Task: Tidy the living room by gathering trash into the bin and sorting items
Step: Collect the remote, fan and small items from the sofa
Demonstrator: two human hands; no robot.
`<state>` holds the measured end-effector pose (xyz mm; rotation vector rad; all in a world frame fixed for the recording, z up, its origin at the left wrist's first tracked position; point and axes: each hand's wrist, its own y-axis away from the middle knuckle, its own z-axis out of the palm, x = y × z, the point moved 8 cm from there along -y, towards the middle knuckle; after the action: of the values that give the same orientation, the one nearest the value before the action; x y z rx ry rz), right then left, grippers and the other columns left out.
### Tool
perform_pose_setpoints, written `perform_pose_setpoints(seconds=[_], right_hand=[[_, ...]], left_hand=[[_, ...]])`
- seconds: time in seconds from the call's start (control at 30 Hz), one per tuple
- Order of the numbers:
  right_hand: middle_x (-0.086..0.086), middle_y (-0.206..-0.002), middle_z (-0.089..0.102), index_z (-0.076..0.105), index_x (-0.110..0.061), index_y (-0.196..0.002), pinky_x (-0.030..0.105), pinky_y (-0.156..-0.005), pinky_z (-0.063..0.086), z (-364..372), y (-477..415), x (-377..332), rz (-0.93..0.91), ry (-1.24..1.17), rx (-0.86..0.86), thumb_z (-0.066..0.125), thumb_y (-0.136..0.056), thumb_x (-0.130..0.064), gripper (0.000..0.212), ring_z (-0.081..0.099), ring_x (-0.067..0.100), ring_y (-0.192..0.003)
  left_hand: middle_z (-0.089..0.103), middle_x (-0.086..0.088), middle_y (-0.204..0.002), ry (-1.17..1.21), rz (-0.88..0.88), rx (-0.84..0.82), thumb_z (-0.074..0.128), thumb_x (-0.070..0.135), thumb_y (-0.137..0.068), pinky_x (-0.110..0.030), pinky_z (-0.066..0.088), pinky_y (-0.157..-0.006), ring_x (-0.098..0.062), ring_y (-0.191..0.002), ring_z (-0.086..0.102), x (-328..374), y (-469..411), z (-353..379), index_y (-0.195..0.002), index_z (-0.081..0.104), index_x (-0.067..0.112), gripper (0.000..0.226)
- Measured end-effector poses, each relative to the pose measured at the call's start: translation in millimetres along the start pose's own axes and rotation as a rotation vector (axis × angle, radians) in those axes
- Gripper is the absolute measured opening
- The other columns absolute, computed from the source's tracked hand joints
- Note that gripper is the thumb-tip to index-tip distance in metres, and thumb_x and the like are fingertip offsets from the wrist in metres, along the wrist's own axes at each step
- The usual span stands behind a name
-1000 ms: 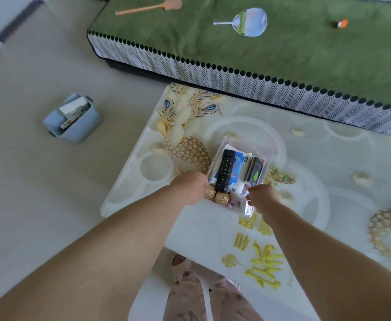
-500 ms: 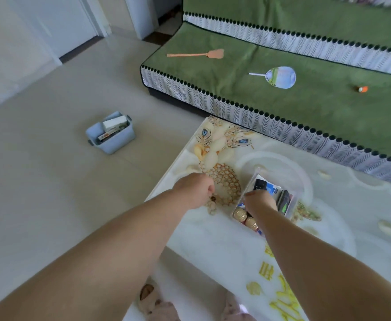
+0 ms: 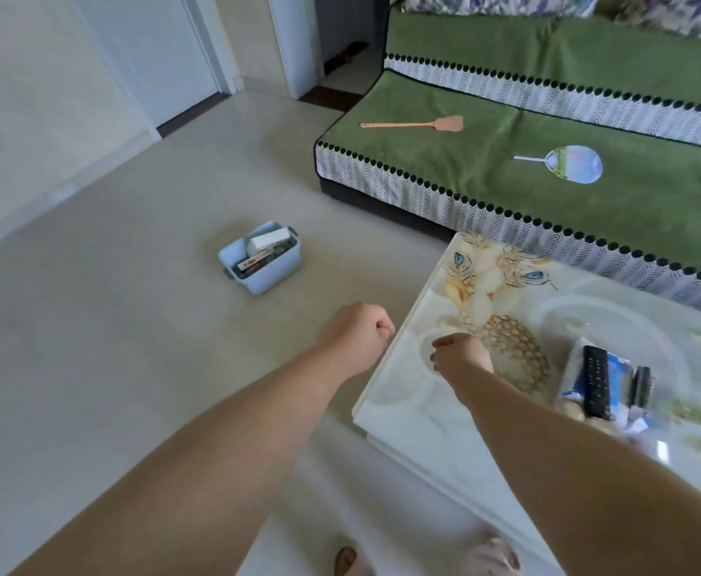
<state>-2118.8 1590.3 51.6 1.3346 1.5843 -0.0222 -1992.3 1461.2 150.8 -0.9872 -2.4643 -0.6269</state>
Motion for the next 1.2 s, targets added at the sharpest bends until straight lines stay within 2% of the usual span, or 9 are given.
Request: perform_pose_setpoints(seconds=[0.1, 0.27, 0.43, 0.57, 0.67, 0.93, 1.03, 1.1, 1.2], right_hand=[[0.007, -0.101, 0.07, 0.067, -0.019, -0.103, 0.039, -0.081, 0.058, 30, 3, -24, -0.013, -0.008, -0.016, 0.044, -0.086, -0.008, 0.03, 0.068, 0.026, -0.087], [0.012, -0.093, 0.072, 0.063, -0.018, -0.079, 0.043, -0.083, 0.057, 52, -18, -69, -0.056, -0.014, 0.021, 0.044, -0.086, -0.011, 0.022, 0.068, 0.031, -0.089], [0.018, -0.087, 0.072, 0.068, -0.002, -0.094, 0.03, -0.065, 0.046, 69, -67, -102, -0.051, -0.072, 0.06, 0.046, -0.082, -0.01, 0.026, 0.058, 0.02, -0.071], [0.014, -0.089, 0.073, 0.067, -0.012, -0.076, 0.036, -0.072, 0.054, 87, -126, -128, 0.013, -0.092, 0.073, 0.048, -0.083, -0.012, 0.02, 0.068, 0.029, -0.082], [0.01, -0.085, 0.073, 0.06, -0.018, -0.064, 0.039, -0.08, 0.058, 96, -160, -145, 0.084, -0.107, 0.087, 0.049, -0.084, -0.012, 0.023, 0.069, 0.03, -0.086], [0.01, -0.087, 0.073, 0.07, -0.012, -0.086, 0.036, -0.078, 0.056, 66, -222, -206, 0.131, -0.156, 0.141, 0.05, -0.087, -0.017, 0.021, 0.068, 0.029, -0.085], [0.01, -0.088, 0.073, 0.07, -0.014, -0.085, 0.032, -0.07, 0.051, 41, -237, -214, 0.144, -0.206, 0.203, 0.05, -0.088, -0.013, 0.021, 0.067, 0.028, -0.084], [0.01, -0.086, 0.073, 0.068, -0.016, -0.078, 0.028, -0.067, 0.049, 25, -248, -218, 0.164, -0.243, 0.257, 0.05, -0.088, -0.013, 0.021, 0.068, 0.028, -0.082], [0.007, -0.088, 0.073, 0.065, -0.02, -0.079, 0.034, -0.08, 0.054, 12, -264, -227, 0.173, -0.309, 0.305, 0.054, -0.087, -0.014, 0.015, 0.069, 0.026, -0.085]], left_hand=[[0.073, 0.004, -0.09, -0.023, -0.021, 0.009, 0.053, 0.015, -0.086, -0.03, 0.053, -0.08, -0.02, -0.09, 0.065, -34, -4, -19, -0.082, 0.069, 0.023, 0.018], [0.073, 0.005, -0.089, -0.046, -0.089, 0.041, 0.053, 0.014, -0.085, -0.033, 0.054, -0.081, -0.021, -0.091, 0.065, -79, -45, -52, -0.073, 0.064, 0.026, 0.02], [0.072, 0.006, -0.087, -0.077, -0.104, -0.013, 0.049, 0.01, -0.084, -0.034, 0.056, -0.077, -0.023, -0.086, 0.066, -98, -109, -70, -0.064, 0.056, 0.022, 0.025], [0.072, 0.005, -0.087, -0.133, -0.078, -0.08, 0.048, 0.008, -0.083, -0.033, 0.055, -0.074, -0.023, -0.086, 0.067, -103, -183, -81, -0.065, 0.057, 0.02, 0.023], [0.071, 0.005, -0.09, -0.193, -0.066, -0.138, 0.047, 0.005, -0.081, -0.026, 0.05, -0.069, -0.023, -0.087, 0.066, -100, -232, -92, -0.064, 0.055, 0.021, 0.025], [0.065, -0.003, -0.083, -0.285, 0.036, -0.168, 0.049, 0.001, -0.078, -0.022, 0.036, -0.057, -0.026, -0.072, 0.053, -57, -344, -130, -0.065, 0.054, 0.022, 0.025], [0.069, -0.002, -0.09, -0.298, 0.098, -0.204, 0.05, 0.004, -0.078, -0.024, 0.04, -0.062, -0.026, -0.078, 0.059, -36, -374, -127, -0.065, 0.056, 0.021, 0.022], [0.063, -0.003, -0.08, -0.323, 0.155, -0.218, 0.051, 0.004, -0.077, -0.025, 0.041, -0.064, -0.023, -0.072, 0.05, -20, -395, -124, -0.069, 0.057, 0.024, 0.021], [0.059, 0.001, -0.076, -0.325, 0.226, -0.236, 0.053, 0.005, -0.077, -0.027, 0.045, -0.065, -0.022, -0.072, 0.05, -6, -424, -120, -0.071, 0.058, 0.026, 0.022]])
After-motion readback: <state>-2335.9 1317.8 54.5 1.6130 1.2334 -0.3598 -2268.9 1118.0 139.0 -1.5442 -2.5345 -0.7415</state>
